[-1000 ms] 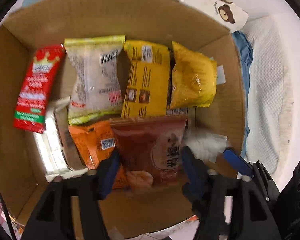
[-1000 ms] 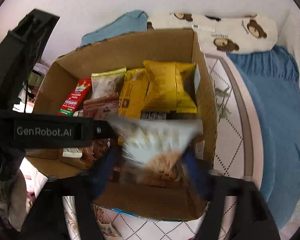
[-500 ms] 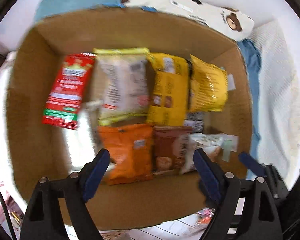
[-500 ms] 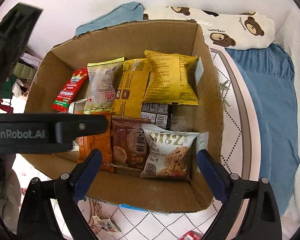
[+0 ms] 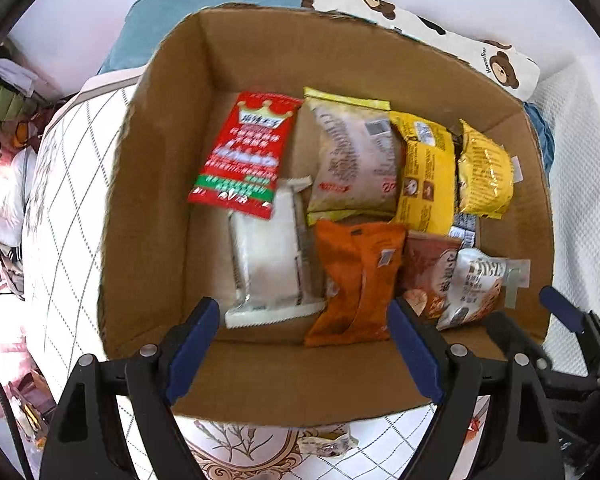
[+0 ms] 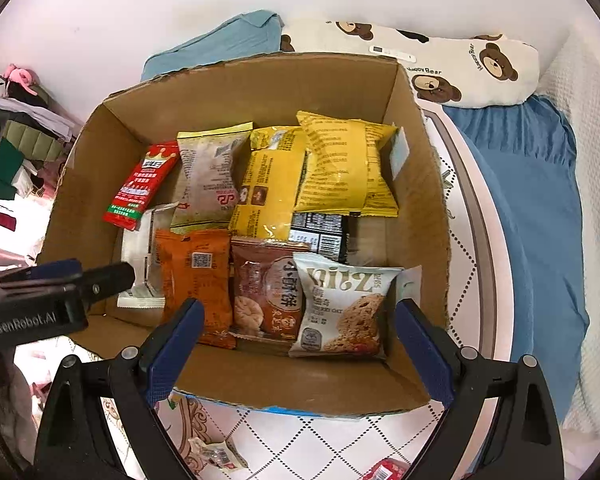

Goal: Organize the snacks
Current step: 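Lift both open tools back from the box, then grasp the small clear candy packet with the left tool while the right grasps the orange packet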

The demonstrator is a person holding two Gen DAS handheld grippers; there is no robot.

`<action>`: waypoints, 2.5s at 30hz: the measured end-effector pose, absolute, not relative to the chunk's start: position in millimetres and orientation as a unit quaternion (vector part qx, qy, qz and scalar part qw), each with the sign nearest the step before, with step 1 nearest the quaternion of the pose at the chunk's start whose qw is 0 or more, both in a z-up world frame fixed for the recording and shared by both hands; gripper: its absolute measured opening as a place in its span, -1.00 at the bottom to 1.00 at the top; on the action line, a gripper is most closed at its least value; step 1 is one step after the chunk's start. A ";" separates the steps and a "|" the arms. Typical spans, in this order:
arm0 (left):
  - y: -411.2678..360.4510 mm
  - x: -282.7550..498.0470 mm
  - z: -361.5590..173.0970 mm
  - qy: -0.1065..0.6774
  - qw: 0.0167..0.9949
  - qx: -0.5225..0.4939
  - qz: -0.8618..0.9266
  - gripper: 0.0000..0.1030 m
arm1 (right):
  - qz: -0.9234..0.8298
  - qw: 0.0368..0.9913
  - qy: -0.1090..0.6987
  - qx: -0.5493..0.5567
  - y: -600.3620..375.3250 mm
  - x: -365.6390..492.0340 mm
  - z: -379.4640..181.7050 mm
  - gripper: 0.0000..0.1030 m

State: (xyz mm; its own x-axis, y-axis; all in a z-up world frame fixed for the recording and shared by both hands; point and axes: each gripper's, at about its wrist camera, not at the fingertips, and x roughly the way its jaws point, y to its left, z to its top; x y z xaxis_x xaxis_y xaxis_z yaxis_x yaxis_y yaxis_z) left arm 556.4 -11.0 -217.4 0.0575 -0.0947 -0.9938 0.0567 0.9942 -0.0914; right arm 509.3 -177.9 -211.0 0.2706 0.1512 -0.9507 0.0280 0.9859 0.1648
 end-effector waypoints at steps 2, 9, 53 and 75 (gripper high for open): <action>-4.4 546.5 -213.0 0.679 0.732 -0.019 -0.054 0.66 | 0.039 0.797 0.598 0.074 -176.0 506.3 -206.8 0.89; 8.9 500.7 -183.5 0.619 0.784 -0.021 -0.045 0.66 | 0.030 0.827 0.558 0.056 -170.1 479.1 -184.4 0.89; -47.3 325.8 -214.3 0.587 0.797 0.107 -0.095 0.66 | -0.072 0.814 0.529 0.230 -280.7 236.3 -215.5 0.89; -42.8 305.6 -295.6 0.666 0.716 0.181 -0.107 0.66 | 0.023 0.755 0.589 0.288 -261.5 198.2 -329.1 0.47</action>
